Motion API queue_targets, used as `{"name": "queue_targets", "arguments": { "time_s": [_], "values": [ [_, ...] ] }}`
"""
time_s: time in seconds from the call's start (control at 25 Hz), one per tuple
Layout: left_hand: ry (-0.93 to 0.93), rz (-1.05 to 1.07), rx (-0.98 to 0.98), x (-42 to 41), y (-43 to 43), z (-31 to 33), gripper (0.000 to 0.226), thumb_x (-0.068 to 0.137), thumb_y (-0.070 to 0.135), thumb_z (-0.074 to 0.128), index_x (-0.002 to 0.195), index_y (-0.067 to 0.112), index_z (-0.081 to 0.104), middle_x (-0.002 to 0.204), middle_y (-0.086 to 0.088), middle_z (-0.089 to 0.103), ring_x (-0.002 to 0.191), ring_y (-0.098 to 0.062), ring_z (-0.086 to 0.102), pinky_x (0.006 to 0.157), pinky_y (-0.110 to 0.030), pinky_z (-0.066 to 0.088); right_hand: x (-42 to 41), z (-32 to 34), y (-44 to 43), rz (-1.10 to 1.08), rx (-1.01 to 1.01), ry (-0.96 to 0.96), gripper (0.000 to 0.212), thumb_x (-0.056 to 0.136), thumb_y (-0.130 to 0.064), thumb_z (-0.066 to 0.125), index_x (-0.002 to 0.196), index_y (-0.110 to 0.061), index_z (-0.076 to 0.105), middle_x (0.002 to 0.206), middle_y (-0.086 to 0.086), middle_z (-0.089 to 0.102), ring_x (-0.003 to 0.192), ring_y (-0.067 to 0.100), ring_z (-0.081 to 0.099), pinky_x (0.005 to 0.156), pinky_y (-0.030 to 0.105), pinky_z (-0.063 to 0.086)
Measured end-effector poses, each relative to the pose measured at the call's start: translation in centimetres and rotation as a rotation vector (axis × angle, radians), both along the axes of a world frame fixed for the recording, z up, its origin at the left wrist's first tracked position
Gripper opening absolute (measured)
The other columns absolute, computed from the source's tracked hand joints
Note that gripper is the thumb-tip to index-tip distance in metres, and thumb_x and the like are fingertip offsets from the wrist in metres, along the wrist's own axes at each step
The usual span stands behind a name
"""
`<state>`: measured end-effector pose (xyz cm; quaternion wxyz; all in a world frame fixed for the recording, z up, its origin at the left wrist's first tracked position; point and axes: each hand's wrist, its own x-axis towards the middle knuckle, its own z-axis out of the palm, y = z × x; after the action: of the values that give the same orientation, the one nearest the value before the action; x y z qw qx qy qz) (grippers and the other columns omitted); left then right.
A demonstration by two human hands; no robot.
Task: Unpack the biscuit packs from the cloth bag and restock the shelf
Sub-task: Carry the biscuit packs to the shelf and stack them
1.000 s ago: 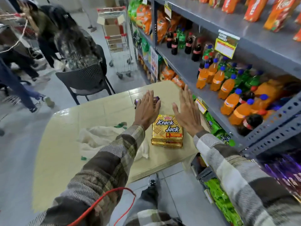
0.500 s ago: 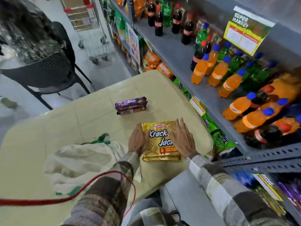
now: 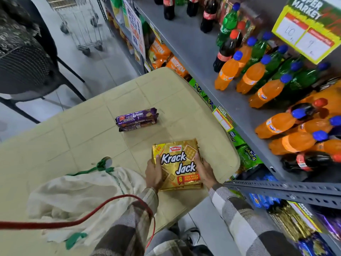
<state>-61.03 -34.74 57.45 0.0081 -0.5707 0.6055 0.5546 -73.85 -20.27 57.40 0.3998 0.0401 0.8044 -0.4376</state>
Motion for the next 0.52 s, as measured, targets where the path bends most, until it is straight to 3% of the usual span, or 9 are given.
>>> {"name": "queue_targets", "arguments": {
  "time_s": [0.2, 0.32, 0.44, 0.52],
  "values": [
    [0.073, 0.141, 0.171, -1.0, -1.3, 0.4, 0.066, 0.088, 0.064, 0.051, 0.117, 0.006, 0.065, 0.114, -0.016, 0.069, 0.102, -0.035, 0.065, 0.098, -0.051, 0.05, -0.1, 1.1, 0.2, -0.176, -0.162, -0.234, 0.056, 0.09, -0.06, 0.055, 0.124, -0.017, 0.065, 0.11, 0.015, 0.074, 0.101, 0.034, 0.071, 0.094, 0.051, 0.055],
    [0.154, 0.118, 0.246, -1.7, -1.3, 1.8, 0.07, 0.082, 0.066, 0.058, 0.115, 0.004, 0.066, 0.107, -0.019, 0.071, 0.095, -0.038, 0.068, 0.087, -0.052, 0.056, 0.2, 2.3, 1.1, -0.334, -0.335, -0.195, 0.049, 0.09, -0.052, 0.061, 0.129, -0.021, 0.063, 0.12, 0.015, 0.071, 0.11, 0.035, 0.067, 0.1, 0.055, 0.051],
    [0.29, 0.054, 0.313, -3.1, 0.3, 5.6, 0.049, 0.091, 0.051, 0.053, 0.107, 0.008, 0.07, 0.104, -0.023, 0.073, 0.083, -0.035, 0.07, 0.075, -0.049, 0.059, 0.2, 5.6, 3.4, -0.375, -0.389, -0.165, 0.051, 0.094, -0.047, 0.056, 0.134, -0.015, 0.06, 0.13, 0.02, 0.063, 0.12, 0.039, 0.06, 0.106, 0.056, 0.045],
    [0.375, -0.022, 0.375, -3.6, 1.4, 7.9, 0.051, 0.096, 0.051, 0.041, 0.104, 0.012, 0.072, 0.099, -0.018, 0.076, 0.08, -0.034, 0.074, 0.067, -0.046, 0.062, 0.1, 7.9, 5.2, -0.409, -0.41, -0.151, 0.044, 0.095, -0.042, 0.053, 0.122, -0.01, 0.066, 0.114, 0.024, 0.07, 0.103, 0.042, 0.068, 0.097, 0.056, 0.052]
  ]
}}
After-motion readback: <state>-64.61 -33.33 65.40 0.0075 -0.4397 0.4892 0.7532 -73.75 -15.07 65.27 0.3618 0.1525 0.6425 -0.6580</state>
